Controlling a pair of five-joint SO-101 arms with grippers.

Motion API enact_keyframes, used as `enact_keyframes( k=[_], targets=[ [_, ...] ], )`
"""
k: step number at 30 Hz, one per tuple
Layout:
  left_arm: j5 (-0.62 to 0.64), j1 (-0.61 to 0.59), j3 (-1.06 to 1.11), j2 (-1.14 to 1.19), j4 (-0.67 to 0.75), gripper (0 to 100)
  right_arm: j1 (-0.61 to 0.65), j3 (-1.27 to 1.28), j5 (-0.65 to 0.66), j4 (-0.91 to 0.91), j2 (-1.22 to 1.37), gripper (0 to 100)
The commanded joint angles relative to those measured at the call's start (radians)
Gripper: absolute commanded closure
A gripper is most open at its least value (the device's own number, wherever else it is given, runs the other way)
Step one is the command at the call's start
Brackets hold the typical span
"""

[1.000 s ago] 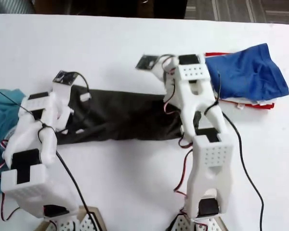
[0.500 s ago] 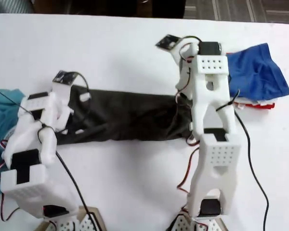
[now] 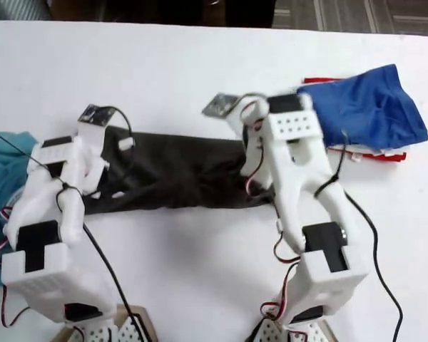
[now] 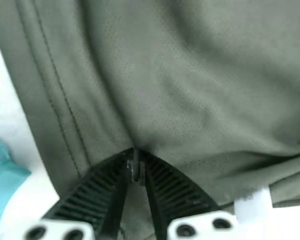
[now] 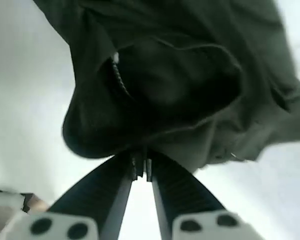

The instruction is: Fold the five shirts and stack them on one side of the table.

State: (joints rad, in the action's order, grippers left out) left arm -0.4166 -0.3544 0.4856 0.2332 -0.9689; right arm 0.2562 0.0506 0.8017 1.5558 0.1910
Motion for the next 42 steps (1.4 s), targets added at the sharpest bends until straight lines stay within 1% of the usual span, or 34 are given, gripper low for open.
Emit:
enact_keyframes(
  k=[1,4,7,10,12,14,17,22,24,26,28,32,37,42],
  targets=[
    [-0.002,-0.006,0.004,0.0,0.044,97,0.027,0.058,-0.035,-0.104,-0.064,97.8],
    [-0.002,-0.006,0.004,0.0,0.044,97,0.03,0.064,-0.058,-0.191,-0.062,97.8],
    [-0.002,-0.006,0.004,0.0,0.044,97,0.025,0.066,-0.12,-0.325,-0.053,97.8],
    [-0.002,-0.006,0.004,0.0,0.044,97,0.022,0.06,-0.183,-0.464,0.01,97.8],
    [-0.002,-0.006,0.004,0.0,0.044,97,0.022,0.058,-0.19,-0.536,0.068,97.8],
    [-0.002,-0.006,0.004,0.0,0.044,97,0.022,0.032,-0.189,-0.565,0.114,97.8],
    [-0.002,-0.006,0.004,0.0,0.044,97,0.012,-0.072,-0.19,-0.476,0.134,97.8],
    [-0.002,-0.006,0.004,0.0,0.044,97,0.012,-0.319,-0.187,-0.136,0.128,97.2],
    [-0.002,-0.006,0.004,0.0,0.044,97,-0.004,-0.385,-0.186,-0.047,0.133,93.6],
    [-0.002,-0.006,0.004,0.0,0.044,97,-0.021,-0.411,-0.186,0.016,0.147,86.6],
    [-0.002,-0.006,0.004,0.0,0.044,97,-0.028,-0.41,-0.186,0.053,0.176,82.2],
    [-0.002,-0.006,0.004,0.0,0.044,97,-0.019,-0.417,-0.189,0.056,0.254,85.1],
    [-0.002,-0.006,0.004,0.0,0.044,97,-0.008,-0.419,-0.193,0.008,0.323,84.9],
    [-0.002,-0.006,0.004,0.0,0.044,97,-0.005,-0.419,-0.193,0.007,0.363,84.9]
  ],
)
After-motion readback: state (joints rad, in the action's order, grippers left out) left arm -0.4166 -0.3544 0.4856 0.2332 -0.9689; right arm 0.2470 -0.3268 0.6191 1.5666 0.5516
